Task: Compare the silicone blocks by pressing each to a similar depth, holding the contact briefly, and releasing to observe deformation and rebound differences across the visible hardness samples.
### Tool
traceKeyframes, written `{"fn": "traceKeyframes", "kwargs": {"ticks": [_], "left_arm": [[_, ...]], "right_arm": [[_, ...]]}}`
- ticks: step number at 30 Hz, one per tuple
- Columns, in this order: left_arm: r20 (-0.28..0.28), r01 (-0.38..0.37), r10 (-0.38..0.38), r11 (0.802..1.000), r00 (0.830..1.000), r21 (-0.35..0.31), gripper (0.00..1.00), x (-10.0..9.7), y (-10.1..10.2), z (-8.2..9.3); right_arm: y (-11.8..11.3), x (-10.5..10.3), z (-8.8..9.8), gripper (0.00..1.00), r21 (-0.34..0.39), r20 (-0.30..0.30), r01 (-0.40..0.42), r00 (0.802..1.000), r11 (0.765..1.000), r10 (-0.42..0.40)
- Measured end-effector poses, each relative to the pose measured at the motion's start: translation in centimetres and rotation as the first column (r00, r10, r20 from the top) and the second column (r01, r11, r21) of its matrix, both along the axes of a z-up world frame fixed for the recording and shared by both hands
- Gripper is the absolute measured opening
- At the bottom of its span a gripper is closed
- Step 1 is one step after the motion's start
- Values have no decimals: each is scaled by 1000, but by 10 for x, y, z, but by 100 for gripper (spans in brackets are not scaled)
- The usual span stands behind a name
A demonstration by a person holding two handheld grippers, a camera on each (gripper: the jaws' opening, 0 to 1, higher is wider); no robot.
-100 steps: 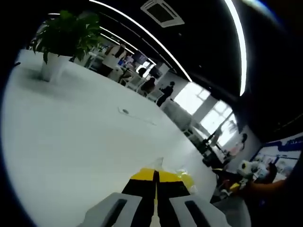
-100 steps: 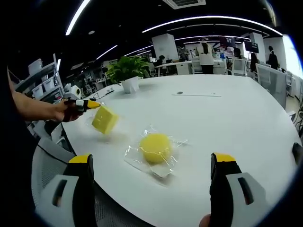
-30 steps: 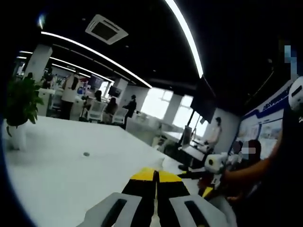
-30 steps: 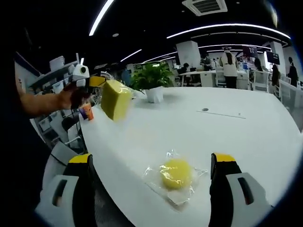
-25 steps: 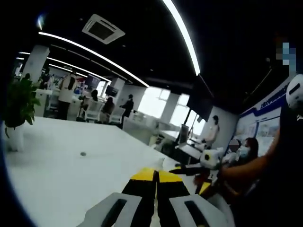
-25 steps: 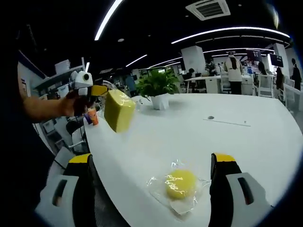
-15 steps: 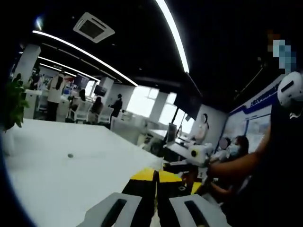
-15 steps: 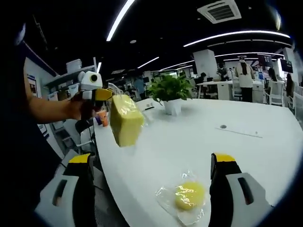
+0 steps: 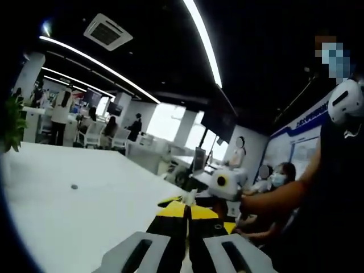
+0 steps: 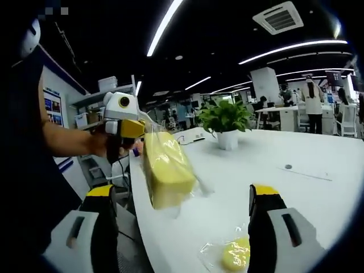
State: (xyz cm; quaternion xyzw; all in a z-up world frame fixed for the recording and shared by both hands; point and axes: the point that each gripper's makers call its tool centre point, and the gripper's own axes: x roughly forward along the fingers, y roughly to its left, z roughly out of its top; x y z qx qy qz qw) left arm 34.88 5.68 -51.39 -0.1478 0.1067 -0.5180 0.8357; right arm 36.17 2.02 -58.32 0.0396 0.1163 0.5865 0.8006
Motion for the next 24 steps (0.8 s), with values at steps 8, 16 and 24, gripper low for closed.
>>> {"fn": "traceKeyframes", "kwargs": {"ticks": [8, 16, 24], "left_arm": [[18, 2, -2, 1000, 1000, -23, 0, -5, -7, 12], [25, 1, 0, 999, 1000, -47, 0, -7, -14, 19], [19, 14, -12, 997, 1000, -73, 0, -10, -17, 26]], "right_arm": [[5, -10, 9, 75, 49, -7, -49, 999, 998, 49], [3, -12, 19, 54, 96, 10, -61, 998, 993, 61], [3, -14, 33, 46, 183, -41, -77, 995, 980, 86]]}}
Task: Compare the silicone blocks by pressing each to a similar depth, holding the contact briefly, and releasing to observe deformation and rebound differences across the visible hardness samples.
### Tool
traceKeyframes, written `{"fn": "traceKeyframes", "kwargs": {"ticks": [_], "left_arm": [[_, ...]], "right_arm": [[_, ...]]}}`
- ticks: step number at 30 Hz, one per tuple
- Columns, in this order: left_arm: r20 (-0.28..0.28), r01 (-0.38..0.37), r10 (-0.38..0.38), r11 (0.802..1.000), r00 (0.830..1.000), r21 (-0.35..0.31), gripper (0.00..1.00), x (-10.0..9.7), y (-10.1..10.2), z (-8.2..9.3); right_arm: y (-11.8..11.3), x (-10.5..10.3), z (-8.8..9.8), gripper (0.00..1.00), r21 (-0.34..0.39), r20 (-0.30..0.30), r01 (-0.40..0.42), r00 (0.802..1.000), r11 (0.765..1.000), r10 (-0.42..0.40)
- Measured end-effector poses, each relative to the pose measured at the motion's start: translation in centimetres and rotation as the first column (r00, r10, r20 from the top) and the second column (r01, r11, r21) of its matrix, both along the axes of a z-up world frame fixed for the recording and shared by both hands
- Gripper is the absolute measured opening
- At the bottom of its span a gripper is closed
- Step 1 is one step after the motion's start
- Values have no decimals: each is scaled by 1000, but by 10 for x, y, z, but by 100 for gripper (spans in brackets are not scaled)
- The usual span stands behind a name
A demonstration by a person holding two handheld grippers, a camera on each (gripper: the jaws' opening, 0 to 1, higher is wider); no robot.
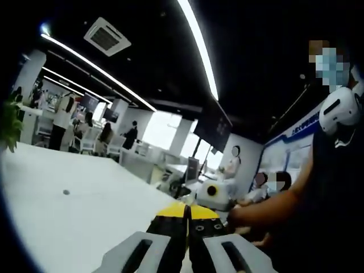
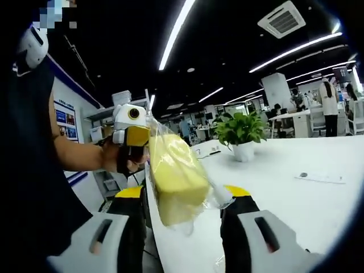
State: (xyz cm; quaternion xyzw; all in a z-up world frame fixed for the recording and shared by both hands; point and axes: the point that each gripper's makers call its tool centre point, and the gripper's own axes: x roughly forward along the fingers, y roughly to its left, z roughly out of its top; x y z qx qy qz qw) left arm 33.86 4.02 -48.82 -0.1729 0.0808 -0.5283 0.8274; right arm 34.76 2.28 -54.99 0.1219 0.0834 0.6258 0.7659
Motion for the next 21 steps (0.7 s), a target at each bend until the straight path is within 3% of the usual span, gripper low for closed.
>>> {"fn": "traceKeyframes", "kwargs": {"ticks": [12, 21], "left_arm": [[3, 14, -14, 1000, 1000, -8, 0, -4, -3, 3], [8, 12, -12, 1000, 1000, -8, 0, -7, 4, 0]], "right_arm": [[4, -10, 1, 29, 30, -17, -23, 1000, 999, 24], [7, -17, 3, 24, 16, 0, -55, 999, 998, 55]]}}
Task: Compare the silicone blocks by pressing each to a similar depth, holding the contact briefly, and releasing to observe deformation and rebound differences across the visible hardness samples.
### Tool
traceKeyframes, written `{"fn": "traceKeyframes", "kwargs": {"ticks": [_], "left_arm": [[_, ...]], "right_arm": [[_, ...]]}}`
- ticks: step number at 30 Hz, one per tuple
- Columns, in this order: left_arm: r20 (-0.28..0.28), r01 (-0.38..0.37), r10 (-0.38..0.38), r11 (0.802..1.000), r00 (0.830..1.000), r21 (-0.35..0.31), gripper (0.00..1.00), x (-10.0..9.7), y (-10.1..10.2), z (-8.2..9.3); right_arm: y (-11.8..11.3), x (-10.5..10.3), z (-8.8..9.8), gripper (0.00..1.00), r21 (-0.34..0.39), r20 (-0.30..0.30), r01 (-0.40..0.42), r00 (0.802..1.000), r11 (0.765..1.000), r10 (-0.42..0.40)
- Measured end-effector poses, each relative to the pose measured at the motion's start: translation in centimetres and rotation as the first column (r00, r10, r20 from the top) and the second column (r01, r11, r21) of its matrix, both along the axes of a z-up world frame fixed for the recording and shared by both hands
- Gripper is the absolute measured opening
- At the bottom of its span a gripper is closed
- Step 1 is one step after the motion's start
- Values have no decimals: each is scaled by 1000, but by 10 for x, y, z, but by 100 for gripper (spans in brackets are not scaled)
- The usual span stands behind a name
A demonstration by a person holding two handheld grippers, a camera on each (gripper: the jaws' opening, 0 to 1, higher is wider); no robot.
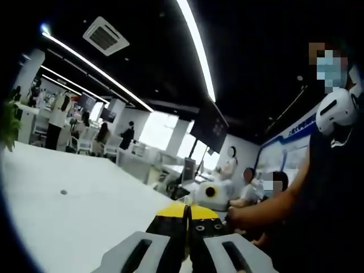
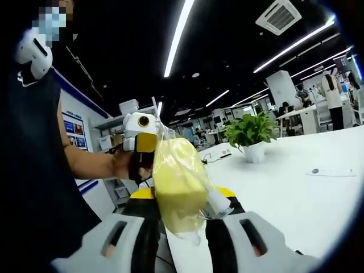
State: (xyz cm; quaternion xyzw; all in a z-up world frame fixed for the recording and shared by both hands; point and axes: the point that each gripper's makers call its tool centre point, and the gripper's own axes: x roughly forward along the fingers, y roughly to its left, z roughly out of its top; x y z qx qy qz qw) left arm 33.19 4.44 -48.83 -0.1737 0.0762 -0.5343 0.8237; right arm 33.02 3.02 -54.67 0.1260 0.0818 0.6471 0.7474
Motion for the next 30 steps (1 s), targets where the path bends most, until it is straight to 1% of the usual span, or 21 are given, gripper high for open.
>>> {"fn": "traceKeyframes", "kwargs": {"ticks": [2, 6, 7, 13, 16, 17, 19, 21, 22, 23, 24, 26, 30], "left_arm": [[-2, -1, 1, 1000, 1000, 0, 0, 0, 1, -1], [-16, 15, -15, 1000, 1000, -21, 0, -3, -1, 1], [-10, 14, -14, 1000, 1000, -20, 0, -3, -1, 1], [21, 5, -5, 1000, 1000, 4, 0, -3, -3, 2], [39, -5, 5, 1000, 999, 11, 0, -1, -4, 1], [41, -6, 6, 1000, 999, 11, 0, -2, -5, 1], [32, -8, 8, 1000, 999, 7, 0, 0, -4, -2], [22, -11, 10, 1000, 1000, 21, 0, 0, -5, -6], [25, -19, 18, 999, 1000, 44, 0, 1, -5, -10], [24, -20, 19, 999, 1000, 50, 0, 1, -6, -12], [33, -32, 30, 997, 999, 67, 0, 2, -5, -15], [39, -41, 38, 995, 999, 86, 0, 2, -6, -20], [49, -58, 53, 992, 997, 109, 0, 4, -5, -27]], "right_arm": [[0, -1, 0, 23, -4, 3, -4, 1000, 1000, 4], [-2, -2, 2, 19, -7, 3, -20, 1000, 1000, 20], [-2, -2, 2, 18, -11, -7, -27, 1000, 1000, 26], [-4, -1, 2, 15, -26, -13, -34, 999, 999, 34], [-6, -1, 1, 13, -33, -48, -43, 998, 999, 42], [-6, 0, 1, 12, -37, -60, -48, 997, 998, 46], [-7, 1, -1, 11, -49, -49, -47, 998, 998, 45], [-9, 2, -5, 10, -76, -43, -46, 998, 996, 43], [-9, 2, -8, 10, -87, -52, -51, 998, 995, 47], [-9, 2, -10, 9, -94, -63, -57, 997, 994, 51], [-9, 4, -12, 8, -103, -65, -51, 997, 993, 45], [-9, 5, -16, 7, -118, -50, -42, 998, 992, 36], [-9, 6, -22, 5, -137, -57, -36, 998, 990, 29]]}}
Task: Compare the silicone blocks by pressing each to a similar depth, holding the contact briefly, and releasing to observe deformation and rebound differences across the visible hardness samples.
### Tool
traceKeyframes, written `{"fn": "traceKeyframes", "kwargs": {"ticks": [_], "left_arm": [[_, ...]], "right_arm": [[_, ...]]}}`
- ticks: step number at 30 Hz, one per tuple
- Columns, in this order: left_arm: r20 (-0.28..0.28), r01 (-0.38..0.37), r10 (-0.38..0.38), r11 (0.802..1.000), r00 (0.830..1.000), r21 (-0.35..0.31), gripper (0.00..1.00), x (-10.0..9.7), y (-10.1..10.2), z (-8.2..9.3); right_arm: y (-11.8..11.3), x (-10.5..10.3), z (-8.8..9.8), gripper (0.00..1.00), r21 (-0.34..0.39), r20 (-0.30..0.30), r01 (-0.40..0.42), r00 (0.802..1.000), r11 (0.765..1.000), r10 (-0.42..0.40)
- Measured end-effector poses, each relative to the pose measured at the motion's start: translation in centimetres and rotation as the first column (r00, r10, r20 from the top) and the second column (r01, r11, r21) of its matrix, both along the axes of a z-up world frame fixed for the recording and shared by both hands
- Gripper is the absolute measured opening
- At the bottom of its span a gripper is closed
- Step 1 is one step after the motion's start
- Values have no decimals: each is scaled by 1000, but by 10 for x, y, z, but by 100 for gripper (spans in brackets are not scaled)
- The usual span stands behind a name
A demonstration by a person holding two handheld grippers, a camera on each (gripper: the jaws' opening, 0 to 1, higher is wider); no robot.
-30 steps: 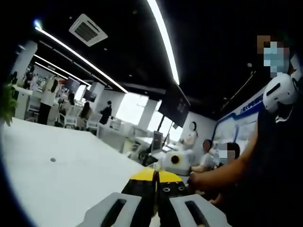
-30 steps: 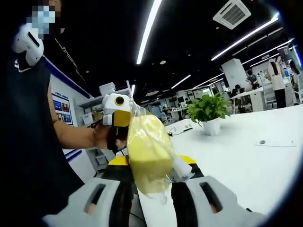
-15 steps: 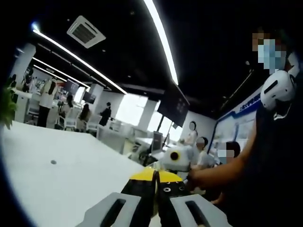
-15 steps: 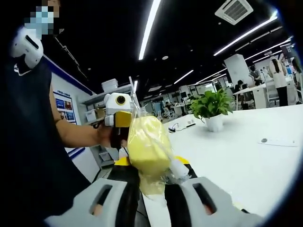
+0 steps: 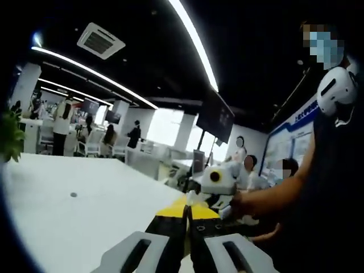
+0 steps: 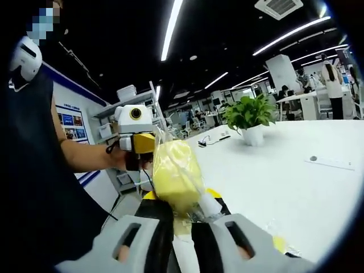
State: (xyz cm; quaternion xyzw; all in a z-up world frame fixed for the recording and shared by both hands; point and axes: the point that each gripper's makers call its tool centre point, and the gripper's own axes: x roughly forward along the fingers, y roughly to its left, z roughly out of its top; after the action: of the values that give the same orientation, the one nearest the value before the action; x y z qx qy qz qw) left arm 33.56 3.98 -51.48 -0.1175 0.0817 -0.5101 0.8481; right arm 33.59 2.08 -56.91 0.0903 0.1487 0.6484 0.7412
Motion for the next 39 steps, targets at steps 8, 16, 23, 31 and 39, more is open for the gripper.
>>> {"fn": "traceKeyframes", "kwargs": {"ticks": [8, 16, 23, 31, 39], "left_arm": [[-32, -7, 8, 1000, 999, 15, 1, 2, 2, -8], [-71, -3, 5, 999, 997, 37, 1, 1, 2, -16], [-84, 9, -7, 1000, 996, 25, 1, 0, 3, -16], [-29, 11, -10, 999, 1000, 39, 1, 0, 4, -12], [-53, -3, 3, 1000, 999, 10, 0, 0, 4, -8]], "right_arm": [[0, 0, -4, 4, -12, -24, 2, 1000, 1000, -2], [0, 0, -5, 4, -21, -37, -3, 999, 1000, 2], [1, -1, -5, 4, -28, -48, -11, 999, 1000, 10], [3, -1, -1, 4, -19, -60, -9, 998, 1000, 8], [2, -1, 3, 4, -17, -69, -14, 998, 1000, 13]]}}
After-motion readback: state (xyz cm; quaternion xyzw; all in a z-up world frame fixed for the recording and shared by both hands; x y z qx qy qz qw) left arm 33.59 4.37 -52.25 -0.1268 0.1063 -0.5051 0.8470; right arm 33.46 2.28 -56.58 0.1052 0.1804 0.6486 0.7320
